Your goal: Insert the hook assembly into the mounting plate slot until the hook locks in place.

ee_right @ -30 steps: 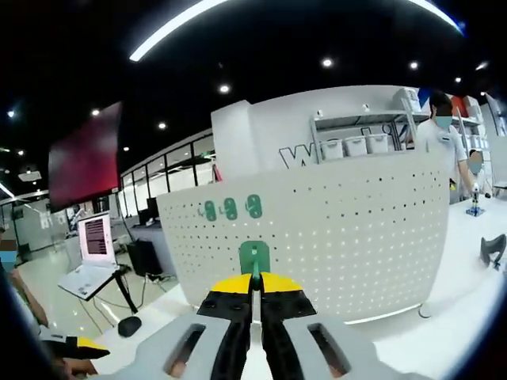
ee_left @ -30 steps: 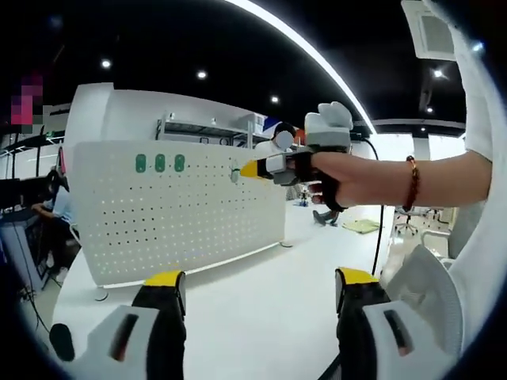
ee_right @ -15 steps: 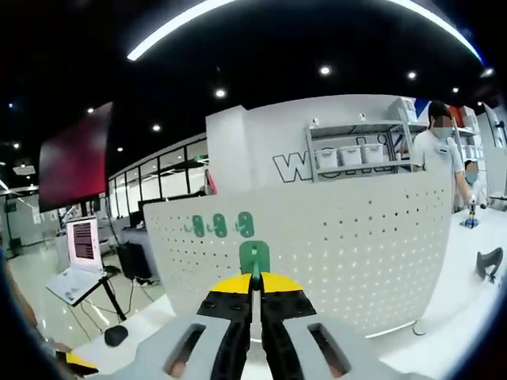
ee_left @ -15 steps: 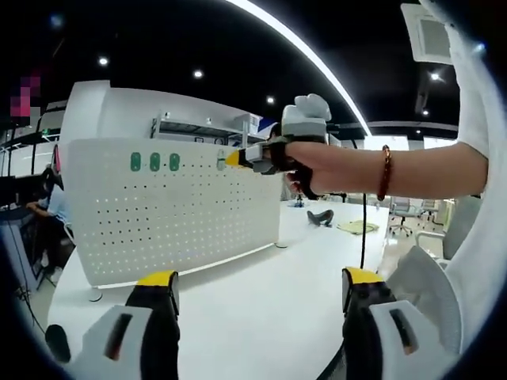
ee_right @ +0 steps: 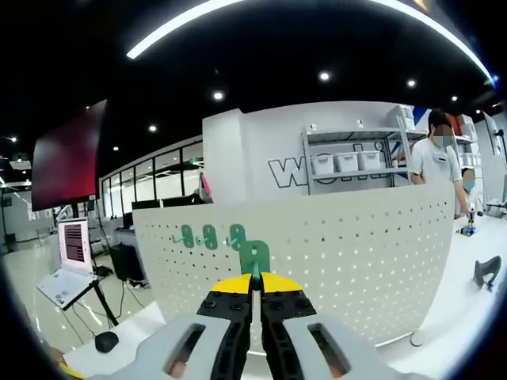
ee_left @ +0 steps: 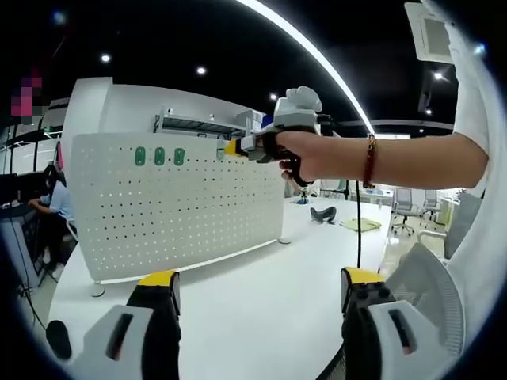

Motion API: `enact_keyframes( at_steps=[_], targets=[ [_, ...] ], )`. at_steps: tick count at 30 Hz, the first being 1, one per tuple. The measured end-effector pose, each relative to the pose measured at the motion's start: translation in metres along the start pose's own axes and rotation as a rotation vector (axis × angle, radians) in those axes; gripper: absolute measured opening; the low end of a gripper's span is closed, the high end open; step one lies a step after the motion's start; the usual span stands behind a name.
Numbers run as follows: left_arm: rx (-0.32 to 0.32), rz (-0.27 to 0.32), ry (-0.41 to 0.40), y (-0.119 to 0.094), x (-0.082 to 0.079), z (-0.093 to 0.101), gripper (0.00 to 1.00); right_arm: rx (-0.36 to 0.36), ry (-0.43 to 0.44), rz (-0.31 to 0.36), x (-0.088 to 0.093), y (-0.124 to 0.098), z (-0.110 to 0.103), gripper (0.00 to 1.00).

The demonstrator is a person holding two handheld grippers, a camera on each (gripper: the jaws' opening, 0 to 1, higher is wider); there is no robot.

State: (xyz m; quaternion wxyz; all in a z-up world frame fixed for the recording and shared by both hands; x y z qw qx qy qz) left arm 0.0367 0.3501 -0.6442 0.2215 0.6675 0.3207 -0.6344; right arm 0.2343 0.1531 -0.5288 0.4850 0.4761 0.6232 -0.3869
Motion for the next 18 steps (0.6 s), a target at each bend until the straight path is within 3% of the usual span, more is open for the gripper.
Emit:
enact_keyframes(
  at_steps=[18],
  targets=[
    [-0.020, -0.016, -0.009, -0.004, 0.007, -0.007, 0.84, 0.041, 0.000, 0.000, -0.005, 0.025, 0.003, 0.01]
  ],
)
Point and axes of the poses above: the point that each gripper's makers call its tool centre point, and the gripper's own axes: y roughly forward along the fingers, z roughly to its right, x roughly out of its underside, the point moved 8 cm from there along -y, roughly backward along the fingers, and after that the axes turned 9 degrees about y, right-handed, at the moved point
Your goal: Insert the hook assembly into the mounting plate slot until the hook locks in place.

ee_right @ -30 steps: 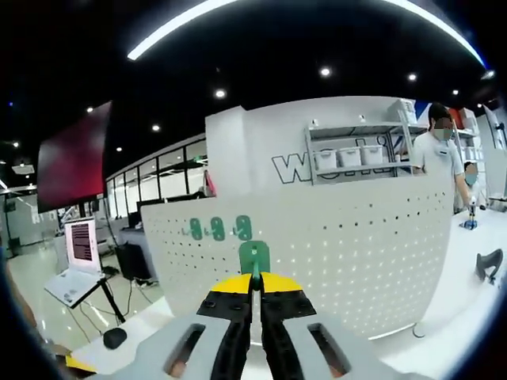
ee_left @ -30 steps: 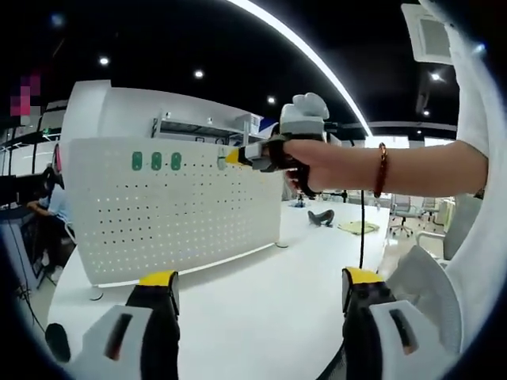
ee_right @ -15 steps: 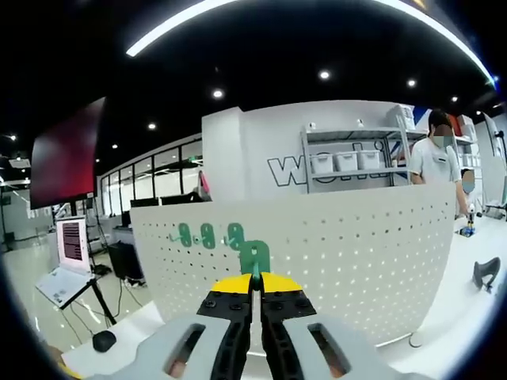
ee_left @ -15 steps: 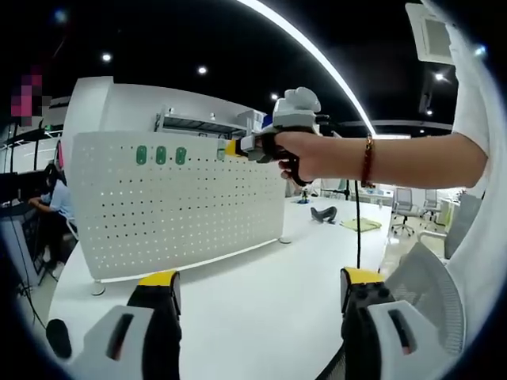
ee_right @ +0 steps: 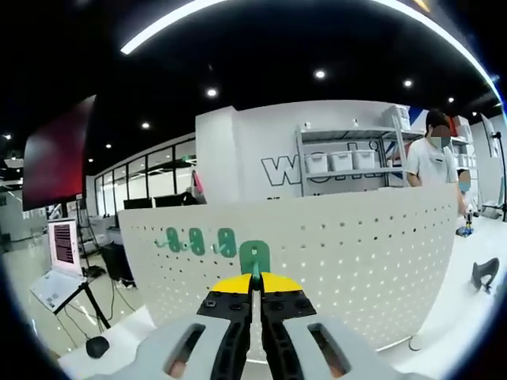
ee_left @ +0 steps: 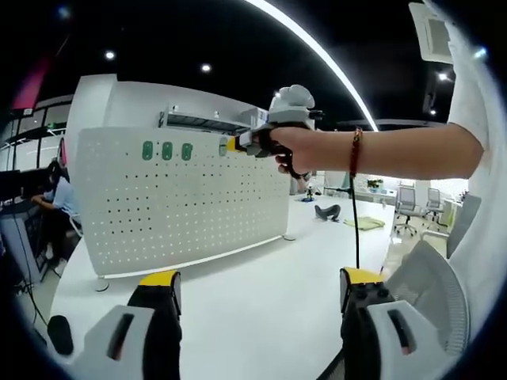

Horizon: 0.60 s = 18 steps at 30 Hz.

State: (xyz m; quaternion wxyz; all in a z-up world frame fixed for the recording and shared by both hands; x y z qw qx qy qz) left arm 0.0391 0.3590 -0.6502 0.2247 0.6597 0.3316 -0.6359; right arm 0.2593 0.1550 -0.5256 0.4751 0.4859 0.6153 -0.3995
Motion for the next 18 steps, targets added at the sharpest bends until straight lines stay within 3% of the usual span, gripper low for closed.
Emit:
enact_keyframes(
  at_steps=[18],
  targets=[
    [-0.005, -0.022, 0.015, -0.001, 0.001, -0.008, 0.83, 0.015, -0.015, -0.013, -0.003, 0.026, 0.000, 0.01]
  ],
)
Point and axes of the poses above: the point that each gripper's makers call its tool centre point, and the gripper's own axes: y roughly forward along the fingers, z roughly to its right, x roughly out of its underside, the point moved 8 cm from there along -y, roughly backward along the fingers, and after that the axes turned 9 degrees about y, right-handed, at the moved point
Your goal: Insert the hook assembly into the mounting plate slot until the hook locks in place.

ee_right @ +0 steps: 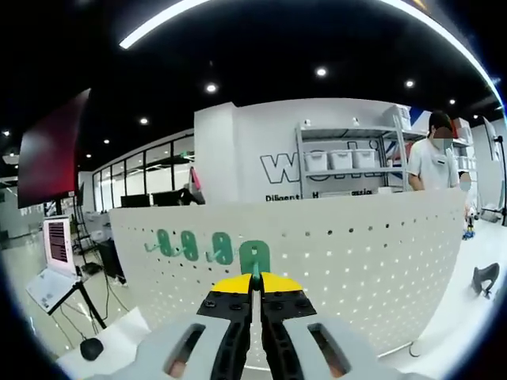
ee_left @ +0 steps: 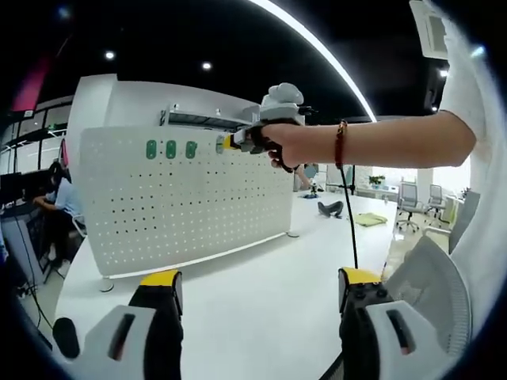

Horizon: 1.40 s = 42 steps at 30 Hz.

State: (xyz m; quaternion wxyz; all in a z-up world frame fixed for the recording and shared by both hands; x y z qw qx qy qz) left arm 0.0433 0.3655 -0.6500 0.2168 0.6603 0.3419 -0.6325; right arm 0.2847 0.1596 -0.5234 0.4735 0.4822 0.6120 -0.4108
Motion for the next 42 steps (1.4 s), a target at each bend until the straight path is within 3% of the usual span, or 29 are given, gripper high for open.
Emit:
enact_keyframes(
  at_steps=[23, 31, 42],
  targets=[
    [-0.032, -0.010, -0.036, -0.003, 0.007, -0.010, 0.82, 0.021, 0.028, 0.003, -0.006, 0.032, 0.002, 0.01],
    [-0.042, -0.007, -0.033, -0.002, 0.005, -0.015, 0.82, 0.026, -0.015, -0.019, -0.002, 0.041, 0.002, 0.01],
    [-0.048, -0.011, -0.050, -0.001, 0.010, -0.018, 0.81, 0.040, 0.003, -0.026, 0.000, 0.050, 0.004, 0.01]
  ],
)
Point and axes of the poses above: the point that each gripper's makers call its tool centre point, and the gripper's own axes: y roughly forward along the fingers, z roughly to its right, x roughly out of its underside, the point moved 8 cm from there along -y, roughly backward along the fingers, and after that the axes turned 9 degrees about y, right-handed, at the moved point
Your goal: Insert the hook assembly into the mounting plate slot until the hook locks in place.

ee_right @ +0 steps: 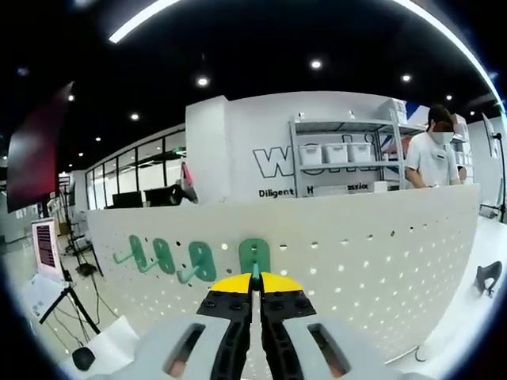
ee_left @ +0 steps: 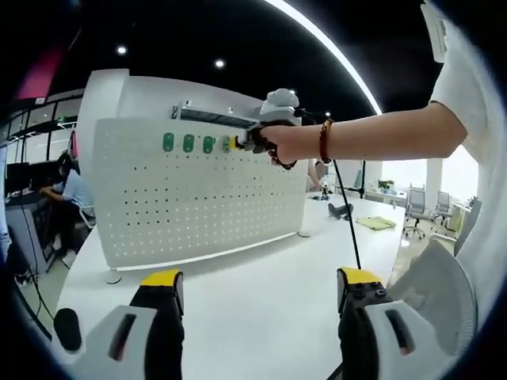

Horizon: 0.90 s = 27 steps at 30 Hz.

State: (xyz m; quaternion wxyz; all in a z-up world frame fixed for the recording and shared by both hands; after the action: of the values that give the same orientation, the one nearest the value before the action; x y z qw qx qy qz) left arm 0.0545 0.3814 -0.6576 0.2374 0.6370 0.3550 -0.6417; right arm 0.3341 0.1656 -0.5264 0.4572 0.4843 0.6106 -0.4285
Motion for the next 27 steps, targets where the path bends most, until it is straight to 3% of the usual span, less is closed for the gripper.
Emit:
enact_keyframes(
  at_steps=[10, 12, 19, 27],
  targets=[
    [0.006, -0.004, -0.004, 0.0038, 0.0009, -0.0033, 0.81, 0.025, 0.035, -0.003, -0.0009, 0.0020, -0.0007, 0.01],
    [0.008, -0.002, -0.004, 0.0039, 0.0004, -0.0031, 0.81, 0.035, -0.019, -0.008, -0.0012, 0.0025, -0.0021, 0.01],
    [0.010, 0.009, -0.007, 0.0033, -0.0007, -0.0034, 0.81, 0.084, -0.074, -0.022, -0.0014, 0.0028, -0.0079, 0.01],
    [0.004, 0.003, -0.011, 0.0005, 0.0014, -0.0041, 0.81, 0.114, -0.076, -0.029, 0.0011, 0.0036, -0.0083, 0.01]
  ],
)
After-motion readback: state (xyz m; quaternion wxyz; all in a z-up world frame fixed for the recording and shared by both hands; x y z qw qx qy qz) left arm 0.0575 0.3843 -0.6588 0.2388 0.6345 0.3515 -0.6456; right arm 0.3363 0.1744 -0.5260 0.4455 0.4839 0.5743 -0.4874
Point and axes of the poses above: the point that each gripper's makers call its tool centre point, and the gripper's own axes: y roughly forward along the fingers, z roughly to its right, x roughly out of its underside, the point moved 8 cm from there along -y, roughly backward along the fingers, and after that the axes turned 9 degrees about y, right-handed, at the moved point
